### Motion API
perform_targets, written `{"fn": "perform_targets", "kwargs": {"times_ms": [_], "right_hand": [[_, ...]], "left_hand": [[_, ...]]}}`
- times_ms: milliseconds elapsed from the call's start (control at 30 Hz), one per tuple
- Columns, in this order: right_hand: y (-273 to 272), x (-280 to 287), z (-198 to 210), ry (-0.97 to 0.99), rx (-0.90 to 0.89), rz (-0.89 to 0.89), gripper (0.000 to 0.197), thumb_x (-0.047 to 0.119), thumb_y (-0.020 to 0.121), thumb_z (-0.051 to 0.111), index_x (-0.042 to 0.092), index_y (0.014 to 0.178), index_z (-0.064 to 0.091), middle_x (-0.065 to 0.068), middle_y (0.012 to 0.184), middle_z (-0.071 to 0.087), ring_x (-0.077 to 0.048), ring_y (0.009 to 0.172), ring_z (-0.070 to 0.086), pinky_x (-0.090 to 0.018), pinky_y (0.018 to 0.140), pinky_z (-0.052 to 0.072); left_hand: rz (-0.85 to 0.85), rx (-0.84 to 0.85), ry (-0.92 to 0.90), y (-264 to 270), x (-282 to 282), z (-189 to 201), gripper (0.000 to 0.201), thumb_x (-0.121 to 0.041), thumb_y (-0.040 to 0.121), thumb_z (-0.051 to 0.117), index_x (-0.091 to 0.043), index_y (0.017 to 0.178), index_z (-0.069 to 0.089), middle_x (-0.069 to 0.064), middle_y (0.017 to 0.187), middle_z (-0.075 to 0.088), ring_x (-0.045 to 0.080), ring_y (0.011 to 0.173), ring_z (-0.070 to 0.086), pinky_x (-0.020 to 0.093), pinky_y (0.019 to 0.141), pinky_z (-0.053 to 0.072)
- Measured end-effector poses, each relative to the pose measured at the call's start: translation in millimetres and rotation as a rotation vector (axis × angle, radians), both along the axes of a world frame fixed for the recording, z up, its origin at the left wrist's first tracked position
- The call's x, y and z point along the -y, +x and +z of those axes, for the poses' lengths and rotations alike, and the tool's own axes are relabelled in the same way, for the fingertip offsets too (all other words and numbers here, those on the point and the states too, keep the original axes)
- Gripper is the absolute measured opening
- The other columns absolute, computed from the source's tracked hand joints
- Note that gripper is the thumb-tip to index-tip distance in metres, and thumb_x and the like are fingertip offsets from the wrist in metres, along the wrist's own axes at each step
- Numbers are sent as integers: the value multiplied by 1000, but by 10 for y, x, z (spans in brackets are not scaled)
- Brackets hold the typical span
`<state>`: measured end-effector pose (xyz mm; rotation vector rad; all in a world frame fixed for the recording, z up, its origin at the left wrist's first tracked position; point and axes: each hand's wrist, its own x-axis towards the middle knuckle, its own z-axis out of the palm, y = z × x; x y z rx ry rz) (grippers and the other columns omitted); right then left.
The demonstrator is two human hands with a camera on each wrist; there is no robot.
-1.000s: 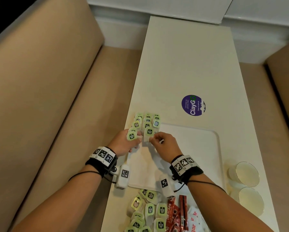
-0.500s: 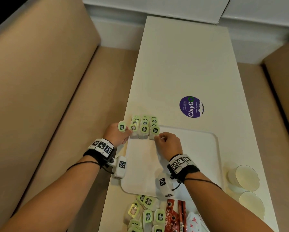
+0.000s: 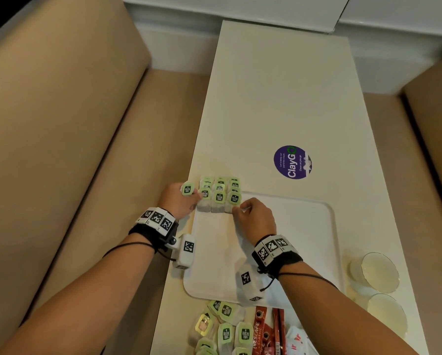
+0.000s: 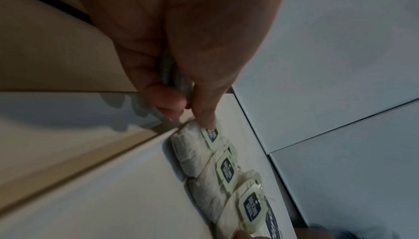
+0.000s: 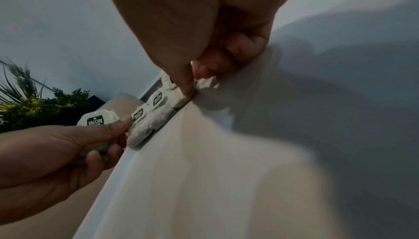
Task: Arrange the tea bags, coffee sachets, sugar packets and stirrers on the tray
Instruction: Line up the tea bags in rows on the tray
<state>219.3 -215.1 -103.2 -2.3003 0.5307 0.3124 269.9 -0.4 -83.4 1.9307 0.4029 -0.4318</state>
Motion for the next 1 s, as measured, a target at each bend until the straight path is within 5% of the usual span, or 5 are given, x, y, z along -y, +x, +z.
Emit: {"fn": "perform_targets", "kwargs": {"times_ms": [233,367,500,667,1000], "right_hand": [[-89,31,93,126,43,-75,30,44,90,68,22,89,46,4,79,61,-19,72,56,-38,72,50],[-165,-55,255,221,147,7,20,38,95,67,22,87,59,4,78,64,-9,69,56,-24,65,43],[-181,-204,508,271,202,108,19,39,97,65,23,87,72,5,79,69,-6,68,57,-18,63,41],[-225,-350,649,286,157,203,29,45,93,68,19,82,74,3,78,73,-3,69,61,-9,59,41],[-365,-456,540,315,178,254,22,34,94,70,18,79,68,7,74,65,-1,63,52,-12,59,39]], "left_hand": [[-13,-30,-147,-121,15,292,53,-60,98,45,-10,105,62,13,81,67,18,58,58,28,49,50],[-19,-161,-299,-226,61,428,80,-74,95,18,-12,109,67,14,84,72,23,63,63,26,48,50],[-53,-211,-476,-342,122,555,72,-64,101,18,-11,114,65,22,89,73,31,66,69,29,49,58],[-163,-186,-519,-462,129,569,28,-25,108,42,-8,124,58,16,110,71,28,88,74,33,68,63],[-91,-55,-480,-606,-36,541,24,-8,95,65,-6,119,63,12,109,75,27,92,73,38,77,62]]}}
